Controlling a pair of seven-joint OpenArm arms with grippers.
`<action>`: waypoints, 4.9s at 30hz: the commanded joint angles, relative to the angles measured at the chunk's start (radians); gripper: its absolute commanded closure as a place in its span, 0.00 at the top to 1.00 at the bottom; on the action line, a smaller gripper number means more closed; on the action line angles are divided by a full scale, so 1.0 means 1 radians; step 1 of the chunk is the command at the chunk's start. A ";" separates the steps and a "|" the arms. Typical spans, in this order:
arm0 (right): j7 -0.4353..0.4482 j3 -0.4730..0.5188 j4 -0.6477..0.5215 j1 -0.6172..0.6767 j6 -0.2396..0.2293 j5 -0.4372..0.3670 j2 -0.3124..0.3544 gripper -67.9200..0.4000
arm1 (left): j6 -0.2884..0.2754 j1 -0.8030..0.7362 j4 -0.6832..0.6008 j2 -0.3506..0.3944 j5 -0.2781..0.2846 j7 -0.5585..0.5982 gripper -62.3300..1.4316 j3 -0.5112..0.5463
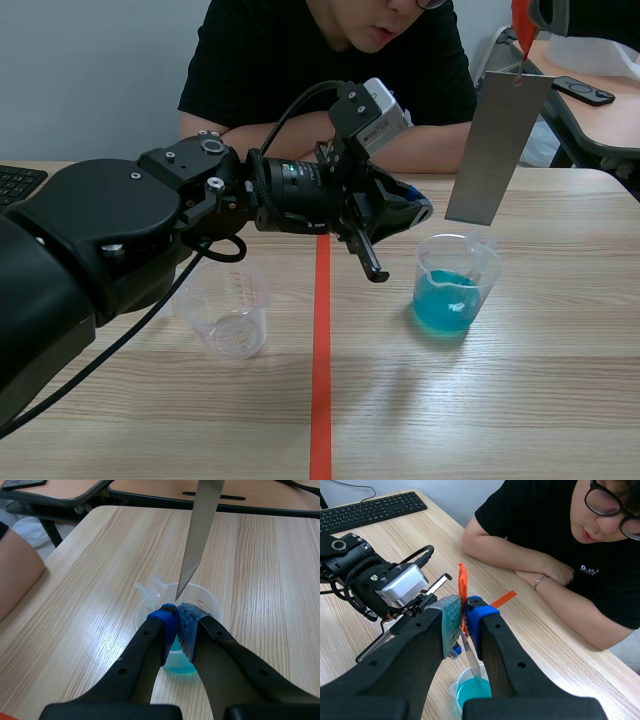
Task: Do the redox reaction experiment.
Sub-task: 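Raise the plate and point at it, then put the plate into the left beaker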
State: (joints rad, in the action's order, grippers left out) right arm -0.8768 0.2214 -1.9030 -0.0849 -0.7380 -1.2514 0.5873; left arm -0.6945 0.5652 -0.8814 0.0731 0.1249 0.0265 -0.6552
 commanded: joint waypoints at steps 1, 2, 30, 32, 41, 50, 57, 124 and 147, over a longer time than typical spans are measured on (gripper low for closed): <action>0.018 0.005 -0.005 -0.014 -0.008 -0.021 0.005 0.03 | -0.002 0.019 -0.021 -0.004 0.013 0.009 0.07 0.003; 0.018 0.005 -0.005 -0.014 -0.008 -0.021 0.005 0.03 | -0.002 0.019 -0.021 -0.004 0.013 0.009 0.07 0.003; 0.018 0.005 -0.005 -0.014 -0.008 -0.021 0.005 0.03 | -0.002 0.019 -0.021 -0.006 0.013 0.010 0.07 0.003; 0.018 0.005 -0.005 -0.014 -0.008 -0.021 0.005 0.03 | -0.002 0.019 -0.021 -0.006 0.013 0.010 0.07 0.003; 0.018 0.005 -0.005 -0.015 -0.008 -0.021 0.005 0.03 | -0.002 0.019 -0.021 0.056 0.014 0.047 0.07 0.006; 0.018 0.005 -0.005 -0.015 -0.008 -0.021 0.005 0.03 | -0.002 0.016 -0.033 0.323 0.085 0.140 0.07 0.102; 0.018 0.005 -0.005 -0.015 -0.008 -0.021 0.005 0.03 | -0.002 -0.082 -0.036 0.559 0.105 0.197 0.07 0.225; 0.029 -0.254 -0.005 -0.203 -0.008 0.070 -0.122 0.03 | 0.464 -1.629 -0.284 0.307 -0.642 1.046 0.07 1.037; 0.025 -0.579 0.028 -0.250 -0.008 0.430 -0.509 0.03 | 0.464 -1.629 -0.284 0.304 -0.642 1.047 0.07 1.037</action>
State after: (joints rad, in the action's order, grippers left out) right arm -0.8658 -0.3573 -1.8858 -0.3069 -0.7380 -0.8219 0.0799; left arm -0.2317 -1.0580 -1.1564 0.3717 -0.5255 1.0595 0.3744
